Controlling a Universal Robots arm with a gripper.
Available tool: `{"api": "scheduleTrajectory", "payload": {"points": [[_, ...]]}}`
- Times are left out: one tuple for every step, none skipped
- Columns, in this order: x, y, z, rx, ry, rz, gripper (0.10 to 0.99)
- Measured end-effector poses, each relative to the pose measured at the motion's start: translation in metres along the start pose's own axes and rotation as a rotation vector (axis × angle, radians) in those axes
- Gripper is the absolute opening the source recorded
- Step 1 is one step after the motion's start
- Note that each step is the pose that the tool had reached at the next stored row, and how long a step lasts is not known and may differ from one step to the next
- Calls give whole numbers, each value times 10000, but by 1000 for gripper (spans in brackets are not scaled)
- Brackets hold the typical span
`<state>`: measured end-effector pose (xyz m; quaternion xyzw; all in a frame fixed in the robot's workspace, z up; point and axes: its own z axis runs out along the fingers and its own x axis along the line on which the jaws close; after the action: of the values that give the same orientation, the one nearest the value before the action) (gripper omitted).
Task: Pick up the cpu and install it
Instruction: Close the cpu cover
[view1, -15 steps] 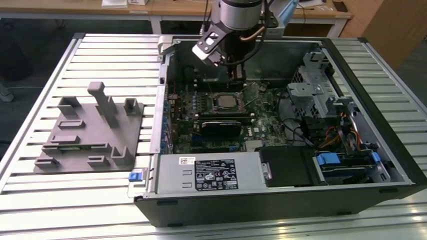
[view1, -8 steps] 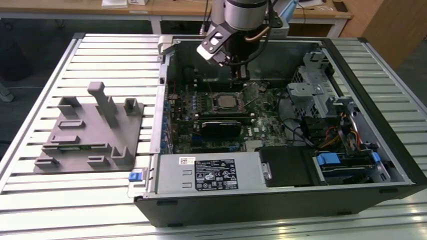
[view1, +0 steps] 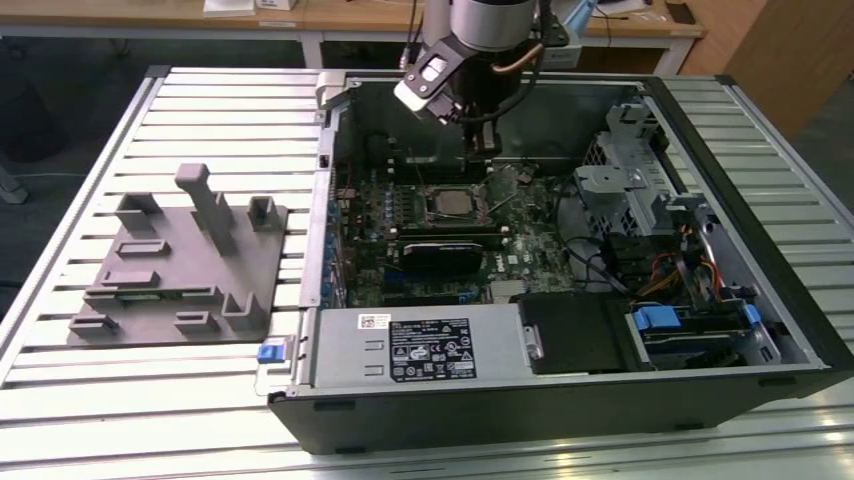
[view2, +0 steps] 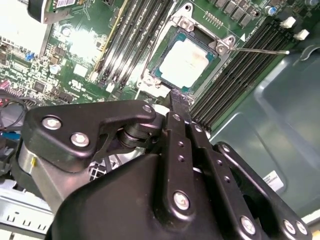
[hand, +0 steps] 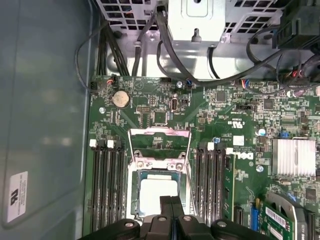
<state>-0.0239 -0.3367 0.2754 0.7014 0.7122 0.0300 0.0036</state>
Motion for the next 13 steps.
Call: {"api": "scheduleTrajectory", "payload": {"points": [[0,1,-15,0,0,0,106],[1,2,-30,0,-1,0,106],[2,2,-44,0,0,0,106],[2,3,-60,-1,1,0,106],[3,4,-86,0,1,-1,106],[4,6,-115,0,0,0,106],[5,7,-143,0,1,-1,106],[6,8,-167,0,0,0,106],[7,9,-178,1,-1,0,106],[5,9,-182,0,1,-1,106],[0,9,-182,0,2,-2,106],[-8,8,-183,0,2,-2,106],[-14,8,-183,0,1,-1,106]]}}
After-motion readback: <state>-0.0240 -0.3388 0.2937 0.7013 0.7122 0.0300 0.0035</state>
